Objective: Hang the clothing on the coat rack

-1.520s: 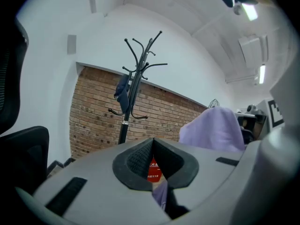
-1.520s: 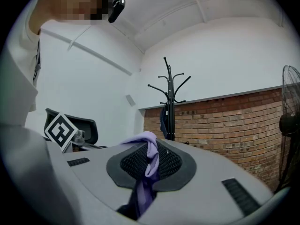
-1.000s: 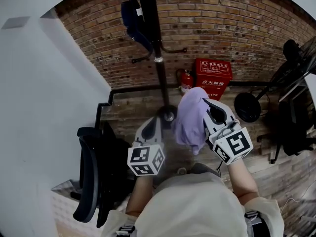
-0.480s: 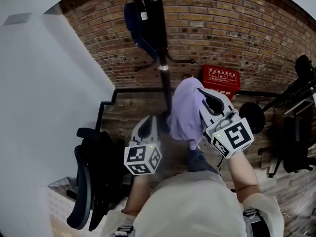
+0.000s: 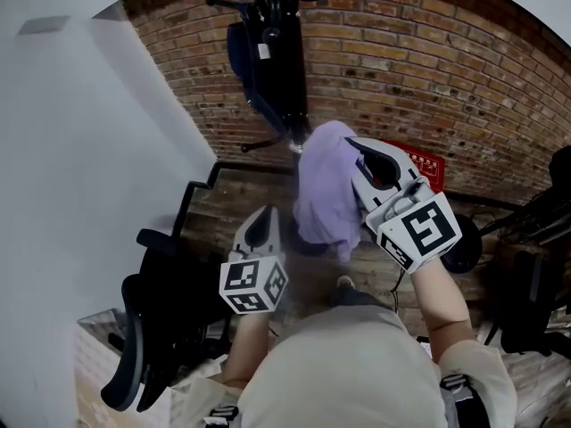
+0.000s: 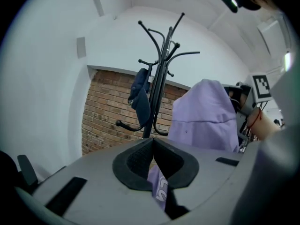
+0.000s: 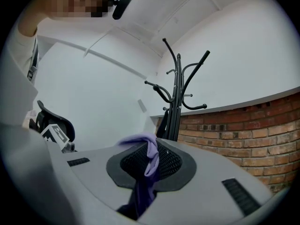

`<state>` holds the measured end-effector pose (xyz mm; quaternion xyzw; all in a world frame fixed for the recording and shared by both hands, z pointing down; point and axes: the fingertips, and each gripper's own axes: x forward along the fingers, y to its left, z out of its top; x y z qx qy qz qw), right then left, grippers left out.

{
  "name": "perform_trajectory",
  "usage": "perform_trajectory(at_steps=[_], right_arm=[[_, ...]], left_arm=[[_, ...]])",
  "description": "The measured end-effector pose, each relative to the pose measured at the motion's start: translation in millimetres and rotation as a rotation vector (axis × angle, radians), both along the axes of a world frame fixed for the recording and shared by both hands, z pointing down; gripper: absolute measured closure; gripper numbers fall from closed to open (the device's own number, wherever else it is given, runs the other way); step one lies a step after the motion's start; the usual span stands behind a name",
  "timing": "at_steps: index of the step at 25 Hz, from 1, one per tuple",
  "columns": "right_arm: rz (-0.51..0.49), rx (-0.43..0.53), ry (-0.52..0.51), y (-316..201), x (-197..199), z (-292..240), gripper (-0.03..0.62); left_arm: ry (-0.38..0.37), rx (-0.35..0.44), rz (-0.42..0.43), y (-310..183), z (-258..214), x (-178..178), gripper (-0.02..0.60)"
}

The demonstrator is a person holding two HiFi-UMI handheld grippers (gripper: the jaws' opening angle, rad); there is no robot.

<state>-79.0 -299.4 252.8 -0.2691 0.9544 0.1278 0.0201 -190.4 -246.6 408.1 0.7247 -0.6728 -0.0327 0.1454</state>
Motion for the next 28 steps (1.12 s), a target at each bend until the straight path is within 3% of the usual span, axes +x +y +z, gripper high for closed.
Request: perform_trajectory(at_steps=[17,28], right_arm=[[-0.161,0.168,0.014,-88.8,-19.1,-68.8,0.571],[-0.136,0.164,0.029,-144.3,-7.9,-56.6,0.571]], left_arm=[[-0.021,0.006,-0.167,-51.9,-6.9,3.1,0.578],[-0.022,-0.003,-0.265,-60.8,0.1,3.5,0.578]])
